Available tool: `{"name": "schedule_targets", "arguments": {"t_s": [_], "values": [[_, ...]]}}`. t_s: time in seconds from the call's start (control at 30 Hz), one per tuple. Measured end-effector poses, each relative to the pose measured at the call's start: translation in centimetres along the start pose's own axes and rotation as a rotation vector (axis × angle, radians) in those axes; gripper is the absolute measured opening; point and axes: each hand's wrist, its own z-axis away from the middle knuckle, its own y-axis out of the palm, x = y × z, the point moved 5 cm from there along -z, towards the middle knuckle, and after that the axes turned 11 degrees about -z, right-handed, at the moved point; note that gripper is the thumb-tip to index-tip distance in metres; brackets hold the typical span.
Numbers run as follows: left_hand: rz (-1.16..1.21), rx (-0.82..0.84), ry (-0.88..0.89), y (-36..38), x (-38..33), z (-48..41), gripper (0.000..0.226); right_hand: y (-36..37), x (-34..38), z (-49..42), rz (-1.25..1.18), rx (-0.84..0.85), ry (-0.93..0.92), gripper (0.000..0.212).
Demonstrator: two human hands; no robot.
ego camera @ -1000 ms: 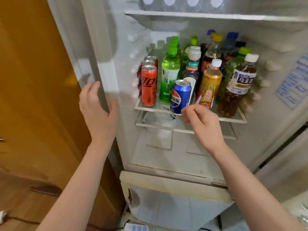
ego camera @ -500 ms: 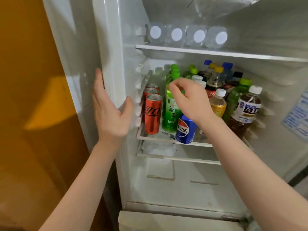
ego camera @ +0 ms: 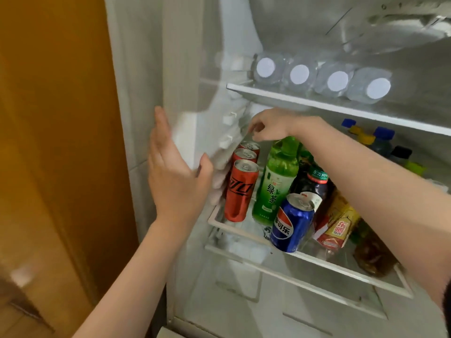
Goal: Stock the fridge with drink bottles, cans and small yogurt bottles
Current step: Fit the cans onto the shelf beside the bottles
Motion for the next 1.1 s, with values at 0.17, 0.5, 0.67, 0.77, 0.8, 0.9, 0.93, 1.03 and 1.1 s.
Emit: {"name": "schedule_targets", "arguments": {"t_s": [0.17, 0.5, 0.67, 0.77, 0.8, 0.9, 0.93, 1.03, 1.1], "values": [[-0.084, -0.031, 0.019, 0.3, 0.2, 0.3, 0.092, 1.2, -1.1, -3.2, 0.131, 0.178, -0.020, 0.053], [-0.153, -0.127, 0.101, 0.3, 0.0, 0.7, 0.086, 2.6, -2.1, -6.2, 0.288, 0.257, -0.070, 0.055], [-0.325, -0.249, 0.157, 0.3, -1.2, 1.4, 0.069, 2.4, -2.2, -6.6, 0.239, 0.269, -0.067, 0.047], [-0.391, -0.330, 0.227, 0.5, -2.0, 1.5, 0.063, 2.7, -2.4, -6.7, 0.225, 0.260, -0.086, 0.059], [-0.387, -0.338, 0.234, 0.6, -2.1, 1.5, 0.064, 2.8, -2.5, -6.7, 0.212, 0.262, -0.095, 0.061], [-0.371, -0.323, 0.233, 0.6, -2.2, 1.5, 0.065, 2.7, -3.3, -6.8, 0.156, 0.275, -0.088, 0.060], [-0.373, -0.319, 0.237, 0.6, -2.1, 1.5, 0.065, 2.6, -3.6, -6.9, 0.153, 0.279, -0.074, 0.060], [-0.377, -0.321, 0.255, 0.6, -2.0, 1.5, 0.064, 2.3, -4.7, -7.3, 0.145, 0.278, -0.021, 0.062], [-0.372, -0.328, 0.262, 0.6, -2.0, 1.5, 0.062, 1.7, -5.4, -7.8, 0.149, 0.264, 0.008, 0.061]]}}
